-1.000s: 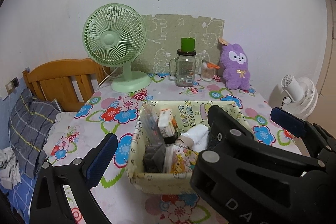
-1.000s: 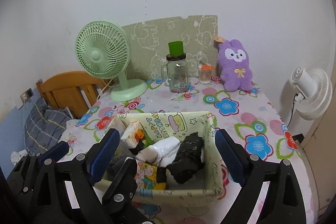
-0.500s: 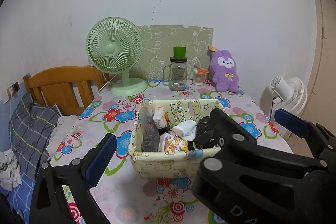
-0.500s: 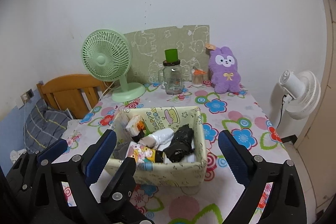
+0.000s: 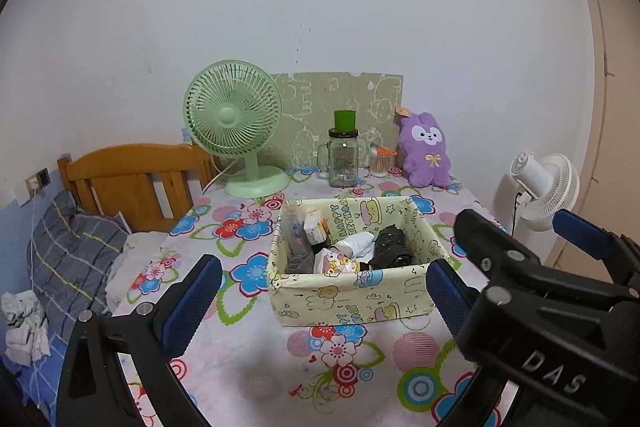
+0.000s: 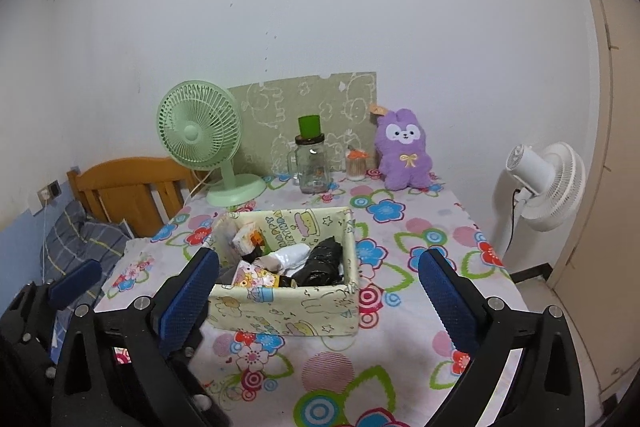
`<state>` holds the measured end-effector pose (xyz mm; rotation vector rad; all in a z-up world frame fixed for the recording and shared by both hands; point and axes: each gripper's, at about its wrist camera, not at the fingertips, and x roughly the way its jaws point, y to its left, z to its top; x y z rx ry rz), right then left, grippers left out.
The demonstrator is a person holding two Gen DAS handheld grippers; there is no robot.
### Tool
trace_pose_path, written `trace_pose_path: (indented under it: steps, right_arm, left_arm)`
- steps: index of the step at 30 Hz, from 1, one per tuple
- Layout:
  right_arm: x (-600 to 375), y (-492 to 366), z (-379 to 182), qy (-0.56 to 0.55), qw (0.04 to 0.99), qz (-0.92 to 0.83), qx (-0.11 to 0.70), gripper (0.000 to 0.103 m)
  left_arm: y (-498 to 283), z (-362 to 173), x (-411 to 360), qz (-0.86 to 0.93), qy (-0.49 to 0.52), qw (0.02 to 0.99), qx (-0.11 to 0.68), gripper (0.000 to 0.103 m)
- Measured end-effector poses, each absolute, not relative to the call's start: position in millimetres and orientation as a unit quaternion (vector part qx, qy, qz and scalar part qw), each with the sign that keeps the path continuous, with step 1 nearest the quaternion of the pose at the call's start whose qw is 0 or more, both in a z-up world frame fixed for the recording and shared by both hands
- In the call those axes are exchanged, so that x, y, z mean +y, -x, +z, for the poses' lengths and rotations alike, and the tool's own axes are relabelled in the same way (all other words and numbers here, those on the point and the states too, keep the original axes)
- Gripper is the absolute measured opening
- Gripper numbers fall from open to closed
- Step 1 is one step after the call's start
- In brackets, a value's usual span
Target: Organize soft objects
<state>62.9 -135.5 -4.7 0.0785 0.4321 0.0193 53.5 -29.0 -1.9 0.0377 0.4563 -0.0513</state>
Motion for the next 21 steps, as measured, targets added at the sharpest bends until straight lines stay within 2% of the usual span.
trace_pose_path:
  steps: [21]
  right_arm:
    - [-167,-15,13,-0.031,0.981,-0.05,0.185,0.102]
  left_arm:
    - [-21,13,10,-0.003,0.004,0.979,0.203,0.103]
